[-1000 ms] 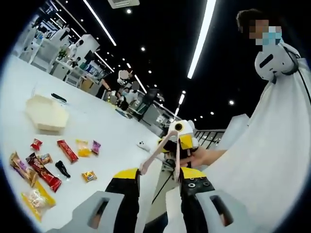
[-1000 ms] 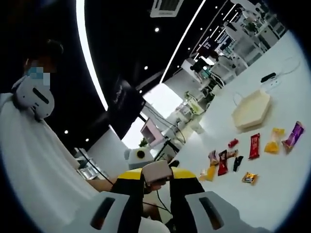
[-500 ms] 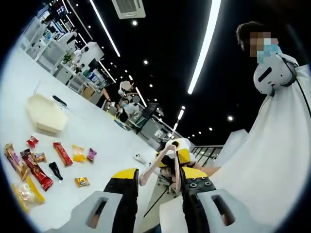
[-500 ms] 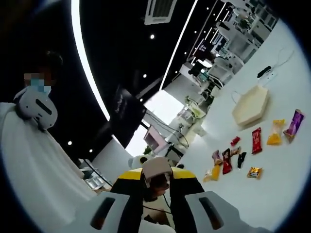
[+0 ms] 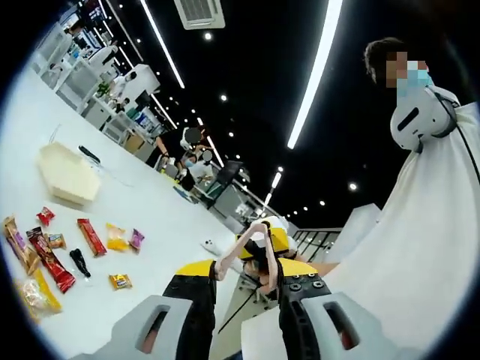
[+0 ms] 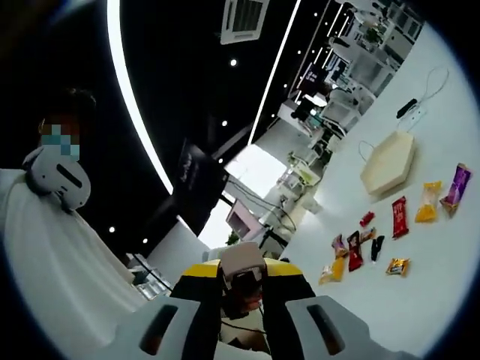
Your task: Place the target food into the container with the food tongs after gripping and lifting it, then release it inside without dropping or visibly crushing the food.
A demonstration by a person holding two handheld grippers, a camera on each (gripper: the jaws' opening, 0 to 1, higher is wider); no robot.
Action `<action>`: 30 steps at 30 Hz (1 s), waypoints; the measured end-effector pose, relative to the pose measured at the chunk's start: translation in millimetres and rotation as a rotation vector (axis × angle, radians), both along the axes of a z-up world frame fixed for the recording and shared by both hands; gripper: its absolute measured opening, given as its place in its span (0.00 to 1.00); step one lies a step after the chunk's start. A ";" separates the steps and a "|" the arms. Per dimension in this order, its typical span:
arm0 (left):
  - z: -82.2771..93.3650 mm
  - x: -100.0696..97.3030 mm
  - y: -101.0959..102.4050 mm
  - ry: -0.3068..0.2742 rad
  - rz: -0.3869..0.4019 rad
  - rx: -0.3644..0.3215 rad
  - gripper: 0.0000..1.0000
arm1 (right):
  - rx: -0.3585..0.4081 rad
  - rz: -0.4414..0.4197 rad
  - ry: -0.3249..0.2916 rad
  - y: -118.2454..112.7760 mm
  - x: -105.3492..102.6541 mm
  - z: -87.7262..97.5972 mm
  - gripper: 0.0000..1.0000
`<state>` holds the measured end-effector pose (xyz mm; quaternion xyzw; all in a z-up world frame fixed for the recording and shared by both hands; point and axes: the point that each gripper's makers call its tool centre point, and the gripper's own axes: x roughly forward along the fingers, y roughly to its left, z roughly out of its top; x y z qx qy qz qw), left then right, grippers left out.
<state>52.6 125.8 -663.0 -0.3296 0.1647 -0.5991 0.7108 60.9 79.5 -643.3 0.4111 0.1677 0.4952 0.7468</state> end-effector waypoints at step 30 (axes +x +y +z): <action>3.5 -26.4 -2.1 0.034 -0.178 -0.016 0.03 | -0.128 0.118 -0.095 24.6 -20.4 1.5 0.17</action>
